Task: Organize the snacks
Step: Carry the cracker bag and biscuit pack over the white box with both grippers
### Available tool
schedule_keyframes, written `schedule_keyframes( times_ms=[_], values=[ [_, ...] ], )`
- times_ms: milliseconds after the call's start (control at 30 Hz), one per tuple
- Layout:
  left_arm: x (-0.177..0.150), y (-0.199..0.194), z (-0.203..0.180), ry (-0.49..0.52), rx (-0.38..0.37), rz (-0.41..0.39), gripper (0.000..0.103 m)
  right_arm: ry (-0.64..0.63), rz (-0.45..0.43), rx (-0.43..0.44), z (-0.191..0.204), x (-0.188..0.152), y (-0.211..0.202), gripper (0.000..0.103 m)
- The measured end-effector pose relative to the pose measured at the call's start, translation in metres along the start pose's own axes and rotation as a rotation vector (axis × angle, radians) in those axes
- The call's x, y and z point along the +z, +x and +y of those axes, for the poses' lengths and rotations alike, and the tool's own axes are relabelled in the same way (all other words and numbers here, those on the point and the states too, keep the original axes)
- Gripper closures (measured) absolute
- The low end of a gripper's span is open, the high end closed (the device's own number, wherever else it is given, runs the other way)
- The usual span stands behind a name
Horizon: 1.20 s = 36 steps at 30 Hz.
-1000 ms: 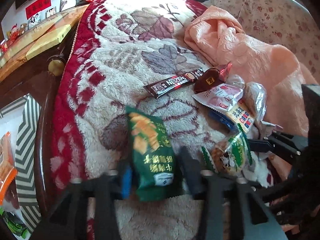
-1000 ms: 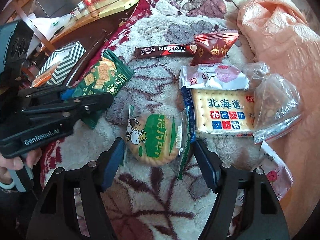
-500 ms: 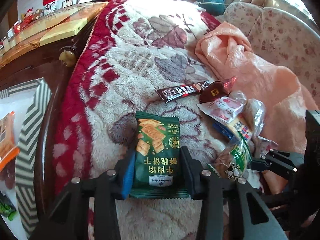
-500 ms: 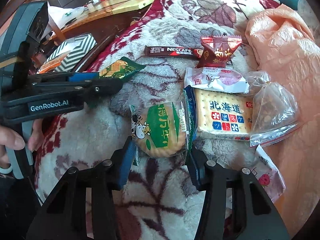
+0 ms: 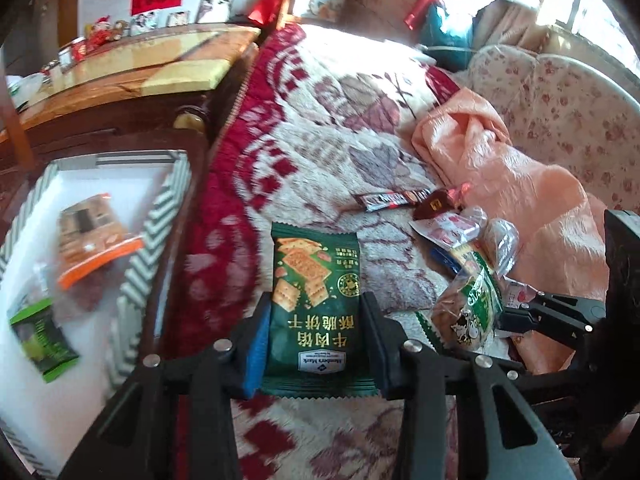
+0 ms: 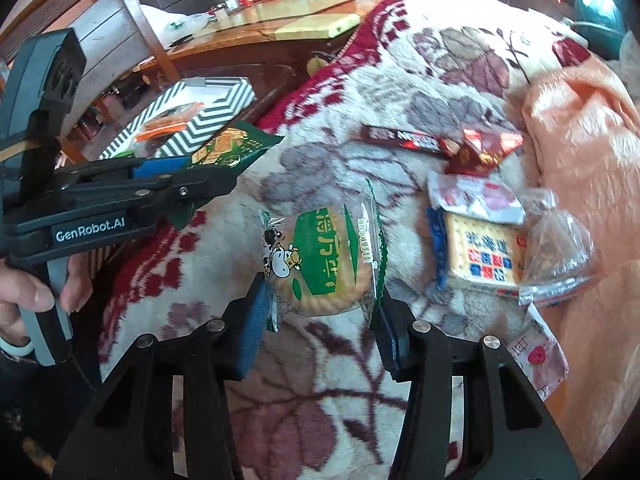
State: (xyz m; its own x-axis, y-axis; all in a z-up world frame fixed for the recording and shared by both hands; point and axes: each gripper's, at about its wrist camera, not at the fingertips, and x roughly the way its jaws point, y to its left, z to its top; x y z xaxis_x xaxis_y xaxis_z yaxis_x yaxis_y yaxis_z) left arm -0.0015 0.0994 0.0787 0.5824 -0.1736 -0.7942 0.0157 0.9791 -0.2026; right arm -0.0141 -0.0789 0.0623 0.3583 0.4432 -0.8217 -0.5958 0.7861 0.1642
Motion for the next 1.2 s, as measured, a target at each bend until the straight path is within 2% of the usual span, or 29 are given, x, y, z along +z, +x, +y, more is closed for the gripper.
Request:
schedule_keyframes(
  times_ms=[567, 1200],
  values=[
    [-0.018, -0.057, 0.069, -0.113, 0.167, -0.088, 0.058, -0.150, -0.004, 0.064, 0.077, 0.037, 0.007, 0.055],
    [-0.041, -0.080, 0.128, -0.252, 0.259, -0.110, 0.058, -0.280, 0.029, 0.117, 0.148, 0.061, 0.027, 0.055]
  ],
)
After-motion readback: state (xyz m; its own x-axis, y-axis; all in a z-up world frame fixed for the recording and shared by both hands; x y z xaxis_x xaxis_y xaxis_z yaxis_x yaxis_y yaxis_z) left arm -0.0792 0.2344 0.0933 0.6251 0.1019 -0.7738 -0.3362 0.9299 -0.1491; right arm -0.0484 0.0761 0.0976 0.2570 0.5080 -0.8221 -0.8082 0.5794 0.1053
